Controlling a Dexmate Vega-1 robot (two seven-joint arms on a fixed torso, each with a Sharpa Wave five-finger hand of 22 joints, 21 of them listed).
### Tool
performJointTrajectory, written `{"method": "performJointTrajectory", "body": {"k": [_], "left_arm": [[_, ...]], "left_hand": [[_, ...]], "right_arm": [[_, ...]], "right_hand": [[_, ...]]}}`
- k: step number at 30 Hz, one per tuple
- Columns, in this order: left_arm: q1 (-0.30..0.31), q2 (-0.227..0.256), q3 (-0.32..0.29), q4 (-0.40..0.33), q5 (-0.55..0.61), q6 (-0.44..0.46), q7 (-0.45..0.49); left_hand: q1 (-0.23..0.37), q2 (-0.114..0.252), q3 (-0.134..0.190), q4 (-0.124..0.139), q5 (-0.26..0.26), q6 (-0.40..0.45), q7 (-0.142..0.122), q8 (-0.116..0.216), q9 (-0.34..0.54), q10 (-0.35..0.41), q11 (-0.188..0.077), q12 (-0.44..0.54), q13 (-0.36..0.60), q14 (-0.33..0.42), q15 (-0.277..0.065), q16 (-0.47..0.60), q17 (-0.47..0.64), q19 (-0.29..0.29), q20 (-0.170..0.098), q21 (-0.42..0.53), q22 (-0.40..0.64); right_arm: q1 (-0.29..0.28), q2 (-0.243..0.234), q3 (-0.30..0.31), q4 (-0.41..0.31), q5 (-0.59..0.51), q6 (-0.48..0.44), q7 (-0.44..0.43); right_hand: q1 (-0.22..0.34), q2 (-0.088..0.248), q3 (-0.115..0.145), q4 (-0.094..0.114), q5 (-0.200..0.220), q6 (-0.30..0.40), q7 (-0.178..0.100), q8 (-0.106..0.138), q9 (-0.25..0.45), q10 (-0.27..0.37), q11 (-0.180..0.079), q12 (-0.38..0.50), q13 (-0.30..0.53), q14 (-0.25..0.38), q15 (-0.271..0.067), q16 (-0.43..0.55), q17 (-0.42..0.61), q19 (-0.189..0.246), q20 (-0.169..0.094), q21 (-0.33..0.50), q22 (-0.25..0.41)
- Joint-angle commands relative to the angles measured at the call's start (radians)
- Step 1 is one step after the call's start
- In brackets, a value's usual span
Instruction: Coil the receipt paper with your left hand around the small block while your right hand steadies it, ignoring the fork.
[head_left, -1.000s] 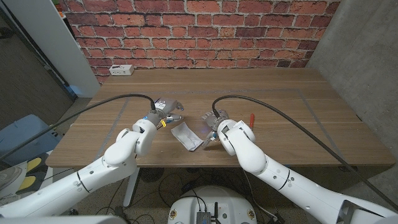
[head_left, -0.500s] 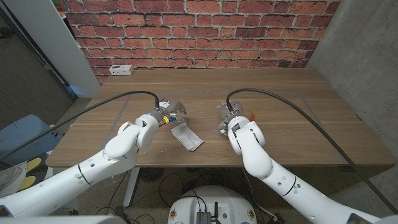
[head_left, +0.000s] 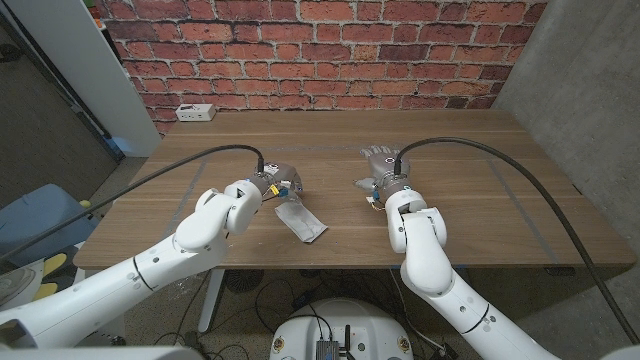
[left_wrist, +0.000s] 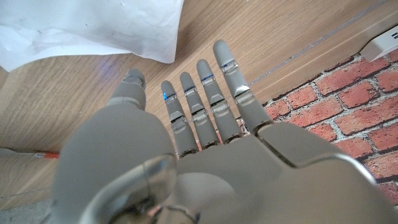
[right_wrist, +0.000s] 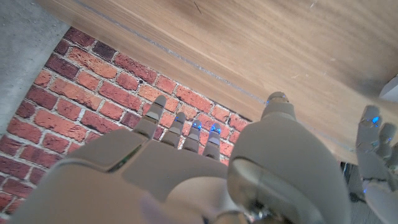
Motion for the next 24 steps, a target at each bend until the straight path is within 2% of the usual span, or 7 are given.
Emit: {"method": "performJointTrajectory", "body": {"k": [1,5,9,13,18,21,24], "left_arm": [[-0.015,-0.033,0.034,0.002,0.065,0.0,-0.061],[-0.018,-0.031,0.043,-0.014,0.101,0.0,-0.109],[-0.017,-0.012,0.034,-0.047,0.121,-0.014,-0.17],[-0.019,-0.003,0.021,-0.071,0.157,-0.014,-0.227],[-0.02,0.007,-0.014,-0.101,0.141,-0.025,-0.299],[-0.02,0.004,-0.019,-0.109,0.142,-0.035,-0.33],[-0.019,-0.005,-0.015,-0.101,0.15,-0.046,-0.346]], "left_hand": [[0.005,0.022,0.012,0.001,0.006,0.036,0.01,0.013,0.0,0.035,0.002,0.016,0.011,0.039,-0.091,0.019,0.008,0.035,-0.007,0.013,-0.001],[0.019,0.02,0.016,-0.008,0.004,0.042,0.008,0.011,0.0,0.017,-0.002,0.01,0.016,0.026,-0.092,0.012,0.008,0.023,-0.001,0.007,-0.001],[0.068,-0.025,-0.005,-0.026,0.004,-0.043,-0.041,-0.022,0.003,-0.106,-0.011,-0.034,0.035,-0.113,-0.089,-0.038,0.008,-0.082,0.03,-0.037,0.001],[0.106,-0.032,-0.008,-0.027,0.025,-0.137,-0.048,-0.033,0.006,-0.171,-0.018,-0.053,0.045,-0.191,-0.077,-0.073,0.0,-0.14,0.032,-0.065,0.001],[0.183,-0.022,0.002,-0.032,0.066,-0.201,-0.055,-0.02,0.01,-0.26,-0.019,-0.072,0.052,-0.274,-0.062,-0.104,-0.01,-0.176,0.007,-0.089,-0.001],[0.238,0.011,0.018,-0.031,0.079,-0.147,-0.042,0.004,0.011,-0.262,-0.019,-0.063,0.054,-0.27,-0.067,-0.095,-0.009,-0.151,-0.029,-0.085,-0.001],[0.274,0.034,0.02,-0.026,0.075,-0.074,-0.029,0.026,0.012,-0.198,-0.019,-0.032,0.057,-0.229,-0.09,-0.071,-0.005,-0.117,-0.051,-0.073,0.0]], "right_arm": [[-0.025,-0.023,0.006,-0.009,0.104,-0.048,-0.186],[-0.022,-0.029,-0.001,-0.005,0.115,-0.062,-0.211],[-0.018,-0.039,-0.011,0.007,0.112,-0.075,-0.246],[-0.003,-0.046,-0.025,0.024,0.103,-0.08,-0.252],[0.004,-0.052,-0.035,0.044,0.107,-0.086,-0.286],[0.005,-0.052,-0.039,0.049,0.112,-0.097,-0.306],[0.007,-0.052,-0.045,0.052,0.111,-0.106,-0.314]], "right_hand": [[-0.014,-0.001,-0.004,0.007,-0.004,0.012,-0.001,0.003,0.003,0.012,-0.001,0.007,-0.001,0.015,-0.002,0.006,0.0,0.014,-0.003,0.006,-0.001],[-0.024,-0.002,-0.007,0.011,-0.007,0.017,-0.003,0.003,0.003,0.023,0.0,0.009,-0.001,0.021,-0.007,0.008,-0.001,0.018,-0.002,0.007,-0.001],[-0.033,-0.003,-0.009,0.014,-0.01,0.028,-0.003,0.004,0.002,0.036,-0.002,0.012,-0.002,0.033,-0.011,0.011,-0.002,0.026,-0.004,0.009,-0.001],[-0.042,-0.004,-0.011,0.017,-0.013,0.042,-0.001,0.007,0.002,0.049,-0.008,0.014,-0.002,0.044,-0.018,0.014,-0.003,0.034,-0.006,0.011,-0.001],[-0.059,-0.006,-0.015,0.024,-0.017,0.065,-0.001,0.011,0.002,0.075,-0.01,0.019,-0.002,0.065,-0.027,0.021,-0.004,0.044,-0.006,0.012,-0.002],[-0.069,-0.007,-0.018,0.028,-0.018,0.074,-0.002,0.012,0.001,0.084,-0.009,0.02,-0.002,0.075,-0.031,0.024,-0.005,0.049,-0.008,0.013,-0.002],[-0.074,-0.008,-0.02,0.03,-0.019,0.077,-0.001,0.011,0.001,0.09,-0.009,0.02,-0.003,0.077,-0.033,0.024,-0.005,0.051,-0.008,0.013,-0.002]]}}
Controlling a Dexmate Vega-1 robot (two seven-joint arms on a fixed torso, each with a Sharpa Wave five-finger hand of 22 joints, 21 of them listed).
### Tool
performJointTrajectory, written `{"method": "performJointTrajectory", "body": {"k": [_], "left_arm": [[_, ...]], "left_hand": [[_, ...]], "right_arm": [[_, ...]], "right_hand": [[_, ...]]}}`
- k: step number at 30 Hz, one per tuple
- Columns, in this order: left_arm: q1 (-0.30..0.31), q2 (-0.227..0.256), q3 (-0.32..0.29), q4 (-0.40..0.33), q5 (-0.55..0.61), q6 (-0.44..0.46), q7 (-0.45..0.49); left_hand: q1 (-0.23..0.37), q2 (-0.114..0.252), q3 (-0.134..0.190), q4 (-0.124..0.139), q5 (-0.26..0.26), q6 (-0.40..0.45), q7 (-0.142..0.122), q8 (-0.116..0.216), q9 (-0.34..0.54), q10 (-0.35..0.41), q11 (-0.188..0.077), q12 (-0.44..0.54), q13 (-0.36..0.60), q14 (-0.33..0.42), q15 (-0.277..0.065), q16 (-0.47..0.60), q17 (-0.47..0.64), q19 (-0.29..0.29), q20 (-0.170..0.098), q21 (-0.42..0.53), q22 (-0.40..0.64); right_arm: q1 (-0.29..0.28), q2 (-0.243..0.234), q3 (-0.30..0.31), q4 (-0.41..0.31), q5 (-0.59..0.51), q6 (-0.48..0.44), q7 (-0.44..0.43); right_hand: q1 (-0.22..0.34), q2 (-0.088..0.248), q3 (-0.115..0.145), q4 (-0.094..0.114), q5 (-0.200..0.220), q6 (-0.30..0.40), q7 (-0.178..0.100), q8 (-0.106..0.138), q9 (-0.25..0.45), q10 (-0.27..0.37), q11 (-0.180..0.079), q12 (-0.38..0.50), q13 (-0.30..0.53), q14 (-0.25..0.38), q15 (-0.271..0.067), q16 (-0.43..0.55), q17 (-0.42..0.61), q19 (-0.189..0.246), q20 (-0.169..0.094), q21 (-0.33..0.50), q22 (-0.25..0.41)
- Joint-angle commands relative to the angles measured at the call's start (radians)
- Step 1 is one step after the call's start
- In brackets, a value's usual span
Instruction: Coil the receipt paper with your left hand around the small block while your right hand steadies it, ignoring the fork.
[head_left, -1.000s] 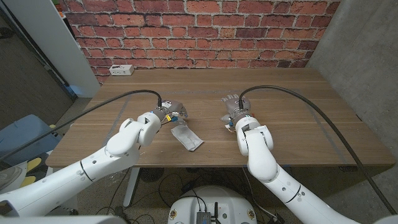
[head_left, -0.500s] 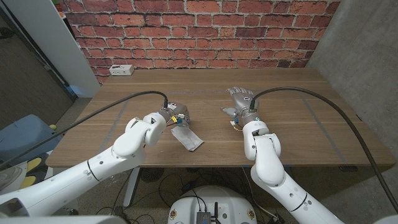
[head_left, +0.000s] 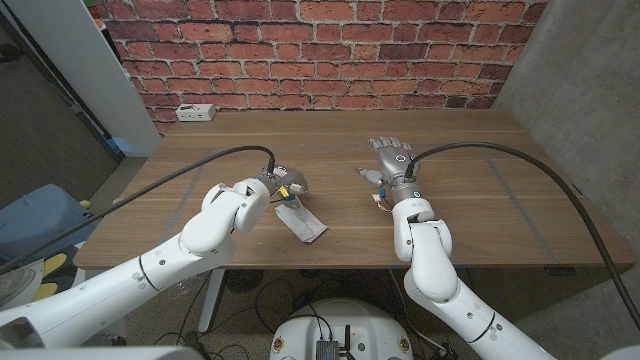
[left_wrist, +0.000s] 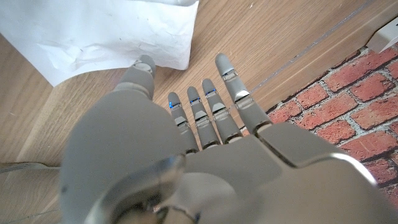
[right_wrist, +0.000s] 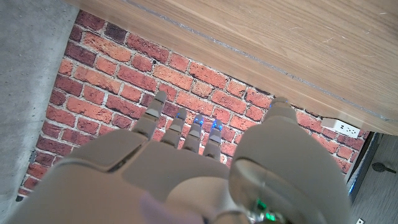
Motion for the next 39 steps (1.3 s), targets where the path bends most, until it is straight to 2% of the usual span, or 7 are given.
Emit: {"method": "performJointTrajectory", "body": {"k": [1,5,13,18,31,34,39], "left_arm": [[0.0,-0.004,-0.023,-0.03,0.024,-0.035,-0.125],[0.003,-0.016,-0.011,-0.022,0.06,-0.04,-0.144],[0.032,-0.046,0.008,0.008,0.176,-0.041,-0.121],[0.047,-0.068,0.008,0.048,0.189,-0.067,-0.068],[0.042,-0.109,0.021,0.124,0.17,-0.1,-0.027],[0.04,-0.116,0.033,0.131,0.187,-0.096,-0.038],[0.044,-0.122,0.042,0.144,0.212,-0.094,-0.017]], "left_hand": [[0.046,0.032,0.009,0.007,0.002,0.083,0.019,0.025,0.005,0.076,-0.005,0.038,0.008,0.067,-0.143,0.038,0.009,0.045,-0.03,0.019,0.005],[0.05,0.037,-0.005,0.015,-0.01,0.113,0.022,0.027,0.002,0.131,-0.017,0.061,0.014,0.117,-0.157,0.071,0.026,0.057,-0.037,0.024,0.005],[0.047,0.023,-0.032,0.019,-0.027,0.081,0.008,0.005,0.001,0.105,-0.018,0.054,0.024,0.089,-0.156,0.074,0.043,0.06,-0.031,0.027,0.006],[0.043,0.032,-0.034,0.025,-0.031,0.085,0.015,0.003,0.0,0.11,-0.013,0.057,0.028,0.096,-0.154,0.077,0.045,0.071,-0.031,0.032,0.006],[0.033,0.076,-0.028,0.041,-0.044,0.139,0.061,0.011,-0.001,0.2,-0.008,0.093,0.043,0.204,-0.155,0.108,0.041,0.126,-0.04,0.06,0.007],[0.039,0.076,-0.025,0.036,-0.045,0.152,0.066,0.014,-0.001,0.21,-0.01,0.096,0.046,0.217,-0.159,0.111,0.041,0.138,-0.045,0.066,0.007],[0.076,0.081,-0.02,0.014,-0.053,0.224,0.105,0.033,0.002,0.232,-0.007,0.109,0.062,0.276,-0.165,0.146,0.066,0.156,-0.067,0.076,0.006]], "right_arm": [[0.014,-0.01,-0.025,0.028,0.012,-0.033,-0.071],[0.019,-0.016,-0.032,0.026,0.014,-0.035,-0.073],[0.016,-0.024,-0.038,0.011,0.015,-0.044,-0.065],[0.012,-0.029,-0.041,0.005,0.011,-0.047,-0.058],[0.006,-0.029,-0.045,0.003,-0.016,-0.052,-0.033],[0.007,-0.029,-0.045,0.004,-0.023,-0.05,-0.027],[0.007,-0.031,-0.043,0.005,-0.028,-0.043,-0.026]], "right_hand": [[-0.011,-0.003,-0.004,0.006,-0.002,0.015,0.002,0.003,0.001,0.013,0.0,0.005,0.002,0.015,-0.005,0.009,-0.001,0.012,0.0,0.005,0.003],[-0.017,-0.004,-0.006,0.008,-0.002,0.019,0.002,0.003,0.001,0.019,-0.001,0.005,0.002,0.02,-0.008,0.01,-0.002,0.015,0.0,0.005,0.002],[-0.025,-0.006,-0.009,0.011,-0.003,0.025,0.001,0.002,0.001,0.026,0.0,0.005,0.002,0.023,-0.01,0.01,-0.003,0.019,-0.001,0.006,0.002],[-0.029,-0.007,-0.011,0.013,-0.003,0.029,0.001,0.002,0.001,0.027,-0.001,0.004,0.002,0.024,-0.01,0.009,-0.004,0.021,-0.001,0.005,0.002],[-0.038,-0.011,-0.015,0.015,-0.003,0.033,-0.001,0.0,0.0,0.033,-0.003,0.002,0.002,0.028,-0.012,0.009,-0.006,0.023,-0.001,0.004,0.002],[-0.039,-0.012,-0.015,0.016,-0.003,0.034,-0.001,0.0,0.0,0.034,-0.003,0.001,0.002,0.029,-0.012,0.009,-0.006,0.023,-0.001,0.004,0.002],[-0.043,-0.014,-0.017,0.016,-0.002,0.038,-0.001,-0.001,0.0,0.039,-0.005,0.001,0.002,0.033,-0.016,0.009,-0.008,0.025,-0.001,0.003,0.002]]}}
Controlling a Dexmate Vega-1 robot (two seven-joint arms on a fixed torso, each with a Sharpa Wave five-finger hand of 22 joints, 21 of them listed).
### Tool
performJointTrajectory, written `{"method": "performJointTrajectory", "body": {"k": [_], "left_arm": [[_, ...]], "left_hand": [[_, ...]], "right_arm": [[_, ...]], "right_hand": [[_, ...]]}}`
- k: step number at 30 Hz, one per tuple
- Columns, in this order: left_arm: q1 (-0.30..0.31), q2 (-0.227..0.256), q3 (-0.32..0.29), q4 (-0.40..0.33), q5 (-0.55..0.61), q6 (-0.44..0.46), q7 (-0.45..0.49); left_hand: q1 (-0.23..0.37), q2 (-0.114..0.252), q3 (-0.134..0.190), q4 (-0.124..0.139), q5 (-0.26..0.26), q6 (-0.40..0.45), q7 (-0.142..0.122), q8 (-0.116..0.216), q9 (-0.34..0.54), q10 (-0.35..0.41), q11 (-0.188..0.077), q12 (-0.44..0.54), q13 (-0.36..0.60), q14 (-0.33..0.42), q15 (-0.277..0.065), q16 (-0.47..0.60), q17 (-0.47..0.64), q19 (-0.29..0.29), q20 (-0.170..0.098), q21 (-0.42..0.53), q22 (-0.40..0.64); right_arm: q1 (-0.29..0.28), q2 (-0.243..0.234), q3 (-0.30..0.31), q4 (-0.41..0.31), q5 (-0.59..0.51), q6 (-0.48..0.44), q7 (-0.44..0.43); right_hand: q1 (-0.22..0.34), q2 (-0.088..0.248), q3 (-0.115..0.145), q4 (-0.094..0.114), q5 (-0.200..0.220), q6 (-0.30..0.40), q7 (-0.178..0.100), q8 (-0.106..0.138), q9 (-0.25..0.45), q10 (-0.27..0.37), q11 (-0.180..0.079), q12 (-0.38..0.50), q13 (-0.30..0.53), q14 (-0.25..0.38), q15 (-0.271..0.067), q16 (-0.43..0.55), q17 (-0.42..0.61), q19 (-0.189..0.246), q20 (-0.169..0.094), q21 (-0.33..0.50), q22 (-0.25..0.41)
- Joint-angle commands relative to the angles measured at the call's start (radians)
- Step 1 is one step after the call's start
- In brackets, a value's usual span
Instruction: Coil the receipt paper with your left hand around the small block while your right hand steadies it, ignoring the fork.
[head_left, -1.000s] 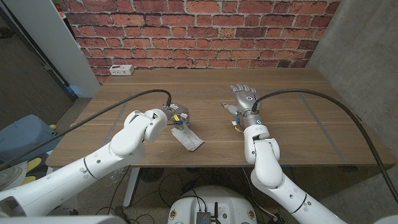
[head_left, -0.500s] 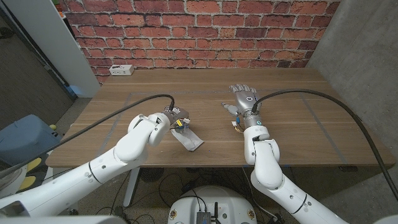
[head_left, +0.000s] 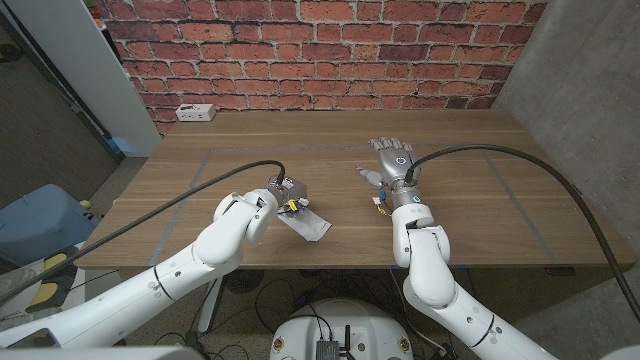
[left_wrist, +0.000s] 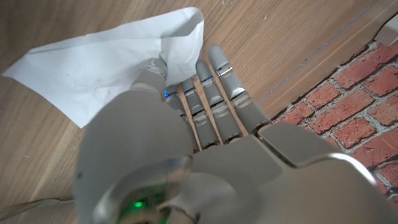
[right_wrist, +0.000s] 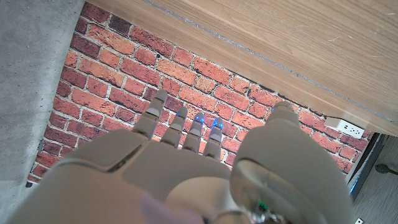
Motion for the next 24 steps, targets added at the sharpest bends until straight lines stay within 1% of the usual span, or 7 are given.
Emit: {"method": "performJointTrajectory", "body": {"k": [1,3,8,12,19,21,24], "left_arm": [[0.008,-0.024,0.02,0.044,0.028,-0.01,0.034],[0.017,-0.021,0.012,0.046,0.016,-0.012,0.066],[0.051,-0.008,-0.006,0.051,-0.012,-0.019,0.19],[0.062,-0.001,-0.007,0.047,-0.013,-0.018,0.22],[0.082,0.006,-0.006,0.031,0.008,-0.003,0.252],[0.092,0.003,0.013,0.031,0.093,0.026,0.263],[0.109,-0.004,0.021,0.02,0.178,0.054,0.241]], "left_hand": [[0.063,0.015,0.009,-0.03,-0.012,0.093,0.036,0.026,0.009,0.041,0.001,0.033,0.026,0.069,-0.132,0.052,0.047,0.029,-0.038,0.02,0.004],[0.146,0.025,0.02,-0.049,-0.028,0.168,0.062,0.043,0.018,0.062,0.012,0.071,0.058,0.102,-0.136,0.086,0.097,0.045,-0.071,0.04,0.007],[0.352,-0.018,-0.007,-0.049,-0.034,0.306,0.111,0.052,0.041,0.088,0.033,0.184,0.159,0.146,-0.131,0.176,0.258,0.097,-0.136,0.139,0.019],[0.412,-0.031,-0.02,-0.047,-0.027,0.342,0.14,0.057,0.061,0.099,0.041,0.223,0.193,0.17,-0.129,0.205,0.293,0.1,-0.144,0.161,0.013],[0.434,-0.028,-0.02,-0.043,-0.023,0.377,0.161,0.056,0.056,0.111,0.043,0.242,0.206,0.17,-0.117,0.206,0.3,0.096,-0.146,0.158,0.005],[0.433,-0.032,-0.024,-0.04,-0.023,0.375,0.148,0.052,0.055,0.104,0.04,0.243,0.209,0.171,-0.118,0.208,0.304,0.1,-0.144,0.161,0.005],[0.346,-0.014,-0.072,0.005,-0.022,0.2,0.024,-0.027,0.068,-0.041,-0.022,0.203,0.198,0.1,-0.146,0.136,0.293,0.056,-0.108,0.232,0.021]], "right_arm": [[-0.001,-0.003,0.001,-0.001,-0.019,0.009,0.016],[-0.002,-0.001,0.001,0.0,-0.024,0.008,0.019],[-0.012,-0.007,0.007,-0.008,-0.023,0.012,0.018],[-0.021,-0.009,0.011,-0.015,-0.022,0.014,0.012],[-0.032,-0.011,0.015,-0.024,-0.029,0.017,0.008],[-0.036,-0.009,0.016,-0.026,-0.032,0.016,0.01],[-0.042,-0.011,0.019,-0.031,-0.033,0.02,0.01]], "right_hand": [[-0.012,-0.004,-0.005,0.004,-0.002,0.011,-0.001,-0.001,0.0,0.015,-0.001,0.001,0.002,0.014,-0.016,0.01,0.002,0.011,-0.001,0.003,0.001],[-0.013,-0.005,-0.006,0.004,-0.002,0.014,-0.001,-0.002,0.0,0.02,0.002,0.002,0.001,0.017,-0.017,0.01,0.001,0.011,-0.003,0.002,0.001],[-0.016,-0.005,-0.006,0.004,-0.001,0.02,-0.001,-0.001,0.0,0.027,0.002,0.002,0.001,0.024,-0.019,0.012,0.0,0.012,-0.005,0.002,0.001],[-0.018,-0.003,-0.006,0.005,0.0,0.029,-0.003,0.001,0.0,0.037,0.001,0.004,0.001,0.035,-0.026,0.015,-0.001,0.014,-0.008,0.001,0.001],[-0.023,0.001,-0.005,0.008,0.001,0.041,-0.003,0.002,0.0,0.048,0.0,0.005,0.001,0.044,-0.03,0.017,-0.003,0.017,-0.013,0.001,0.001],[-0.023,0.002,-0.005,0.008,0.001,0.042,-0.004,0.001,0.0,0.053,-0.001,0.005,0.001,0.046,-0.033,0.017,-0.003,0.018,-0.013,0.001,0.001],[-0.024,0.003,-0.005,0.008,0.001,0.043,-0.004,0.001,0.0,0.054,0.0,0.005,0.001,0.048,-0.034,0.017,-0.004,0.018,-0.014,0.0,0.001]]}}
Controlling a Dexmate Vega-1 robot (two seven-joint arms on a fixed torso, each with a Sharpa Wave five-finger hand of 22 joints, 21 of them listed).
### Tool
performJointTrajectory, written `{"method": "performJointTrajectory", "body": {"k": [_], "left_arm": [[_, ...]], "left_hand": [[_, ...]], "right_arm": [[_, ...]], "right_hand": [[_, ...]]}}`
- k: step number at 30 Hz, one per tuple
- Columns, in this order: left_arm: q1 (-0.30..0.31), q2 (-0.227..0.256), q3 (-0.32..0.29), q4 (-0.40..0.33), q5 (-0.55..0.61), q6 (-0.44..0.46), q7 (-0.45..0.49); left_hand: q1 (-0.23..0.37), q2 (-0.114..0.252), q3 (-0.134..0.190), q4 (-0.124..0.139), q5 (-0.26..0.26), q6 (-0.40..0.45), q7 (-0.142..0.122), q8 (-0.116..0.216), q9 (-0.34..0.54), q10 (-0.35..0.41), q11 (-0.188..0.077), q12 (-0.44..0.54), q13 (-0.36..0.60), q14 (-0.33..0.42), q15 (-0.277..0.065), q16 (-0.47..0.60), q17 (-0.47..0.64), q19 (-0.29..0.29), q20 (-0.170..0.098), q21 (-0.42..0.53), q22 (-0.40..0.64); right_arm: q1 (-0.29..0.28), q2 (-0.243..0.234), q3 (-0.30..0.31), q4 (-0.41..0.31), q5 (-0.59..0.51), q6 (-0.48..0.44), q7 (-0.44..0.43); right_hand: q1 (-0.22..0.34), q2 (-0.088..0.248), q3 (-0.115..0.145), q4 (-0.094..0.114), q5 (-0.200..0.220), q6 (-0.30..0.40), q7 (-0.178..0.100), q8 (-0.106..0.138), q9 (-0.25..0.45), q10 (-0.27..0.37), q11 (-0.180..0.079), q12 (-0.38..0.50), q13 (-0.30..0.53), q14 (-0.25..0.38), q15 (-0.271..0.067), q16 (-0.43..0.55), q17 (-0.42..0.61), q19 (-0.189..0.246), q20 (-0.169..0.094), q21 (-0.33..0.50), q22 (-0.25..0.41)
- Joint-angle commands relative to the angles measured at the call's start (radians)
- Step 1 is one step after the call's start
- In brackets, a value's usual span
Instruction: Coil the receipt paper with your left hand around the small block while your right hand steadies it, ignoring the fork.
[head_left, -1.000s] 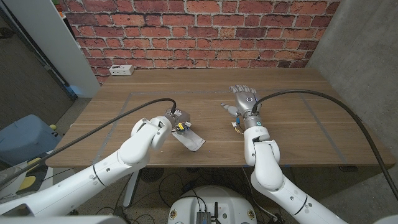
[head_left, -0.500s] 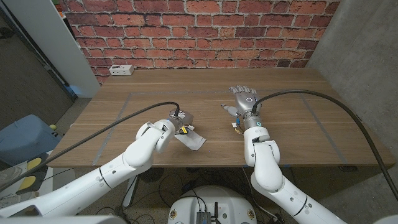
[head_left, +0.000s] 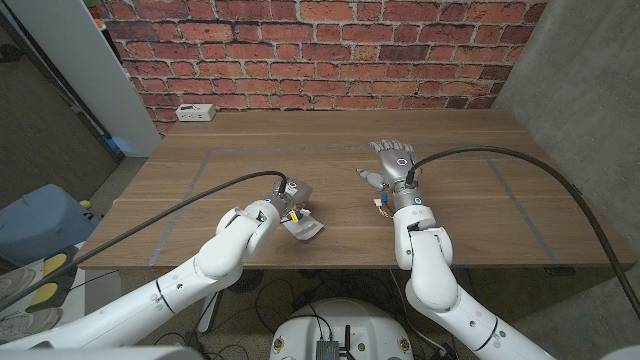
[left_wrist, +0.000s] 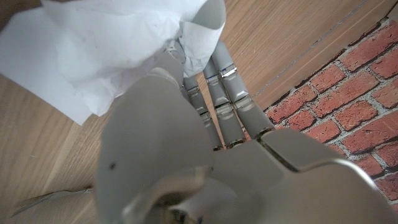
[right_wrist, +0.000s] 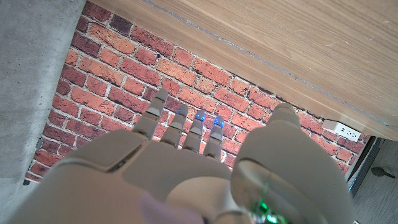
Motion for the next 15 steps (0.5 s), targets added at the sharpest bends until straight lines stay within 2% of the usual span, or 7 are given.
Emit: {"method": "performJointTrajectory", "body": {"k": [1,2,5,7,8,12,15], "left_arm": [[0.053,-0.003,0.016,-0.03,0.172,0.067,0.033],[0.058,-0.003,0.012,-0.036,0.178,0.069,0.031],[0.08,0.0,-0.005,-0.052,0.18,0.07,0.045],[0.092,0.001,-0.013,-0.063,0.192,0.073,0.041],[0.098,0.0,-0.016,-0.068,0.199,0.074,0.041],[0.126,0.005,-0.039,-0.094,0.204,0.075,0.054],[0.147,0.005,-0.058,-0.113,0.21,0.08,0.064]], "left_hand": [[-0.03,0.086,-0.041,0.037,0.01,-0.206,-0.127,-0.077,0.01,-0.167,-0.057,-0.054,-0.028,-0.053,-0.152,-0.106,0.074,-0.074,-0.061,0.066,0.012],[-0.056,0.083,-0.046,0.042,0.009,-0.272,-0.159,-0.085,0.008,-0.222,-0.049,-0.082,-0.043,-0.081,-0.15,-0.147,0.053,-0.097,-0.044,0.073,0.008],[-0.138,0.084,-0.052,0.057,0.011,-0.471,-0.21,-0.092,-0.003,-0.338,-0.035,-0.145,-0.082,-0.154,-0.135,-0.245,0.003,-0.186,0.01,0.065,-0.005],[-0.176,0.086,-0.055,0.062,0.008,-0.573,-0.234,-0.093,-0.015,-0.37,-0.033,-0.163,-0.098,-0.196,-0.123,-0.276,-0.004,-0.234,0.053,0.048,-0.009],[-0.183,0.084,-0.056,0.06,0.006,-0.595,-0.231,-0.089,-0.019,-0.385,-0.033,-0.171,-0.103,-0.212,-0.121,-0.285,-0.004,-0.266,0.077,0.035,-0.01],[-0.238,0.082,-0.067,0.068,-0.003,-0.679,-0.27,-0.088,-0.035,-0.433,-0.035,-0.194,-0.121,-0.284,-0.101,-0.314,-0.006,-0.36,0.145,-0.01,-0.011],[-0.267,0.076,-0.072,0.07,-0.007,-0.713,-0.278,-0.085,-0.043,-0.45,-0.037,-0.203,-0.131,-0.345,-0.076,-0.334,-0.013,-0.424,0.177,-0.045,-0.012]], "right_arm": [[-0.022,-0.005,0.01,-0.017,-0.011,0.009,-0.004],[-0.024,-0.001,0.01,-0.016,-0.012,0.006,-0.004],[-0.029,-0.004,0.012,-0.019,-0.014,0.011,-0.007],[-0.032,-0.005,0.014,-0.022,-0.008,0.015,-0.012],[-0.033,-0.002,0.014,-0.02,-0.012,0.012,-0.014],[-0.038,-0.007,0.018,-0.025,-0.008,0.019,-0.018],[-0.04,-0.004,0.017,-0.025,-0.013,0.019,-0.019]], "right_hand": [[-0.007,0.004,0.0,0.004,0.001,0.01,-0.002,0.001,0.0,0.011,0.001,0.004,0.001,0.011,-0.034,0.009,0.0,0.007,-0.003,0.0,0.001],[-0.008,0.005,0.0,0.004,0.001,0.011,-0.002,0.001,0.0,0.011,0.002,0.004,0.001,0.011,-0.034,0.009,0.0,0.007,-0.003,0.0,0.001],[-0.008,0.006,0.0,0.005,0.002,0.012,-0.002,0.0,0.0,0.012,0.004,0.004,0.001,0.013,-0.035,0.009,0.0,0.008,-0.003,0.0,0.001],[-0.009,0.007,0.001,0.005,0.002,0.013,-0.002,0.0,0.0,0.012,0.004,0.003,0.001,0.014,-0.035,0.009,-0.001,0.008,-0.003,-0.001,0.001],[-0.009,0.007,0.001,0.005,0.002,0.013,-0.002,0.0,-0.001,0.013,0.004,0.003,0.001,0.014,-0.035,0.009,-0.001,0.008,-0.003,-0.001,0.001],[-0.009,0.008,0.001,0.005,0.002,0.013,-0.001,-0.001,-0.001,0.013,0.003,0.002,0.001,0.014,-0.036,0.008,-0.001,0.008,-0.003,-0.001,0.001],[-0.009,0.008,0.001,0.005,0.002,0.014,-0.001,-0.001,-0.001,0.014,0.002,0.001,0.001,0.016,-0.035,0.008,-0.002,0.009,-0.004,-0.001,0.001]]}}
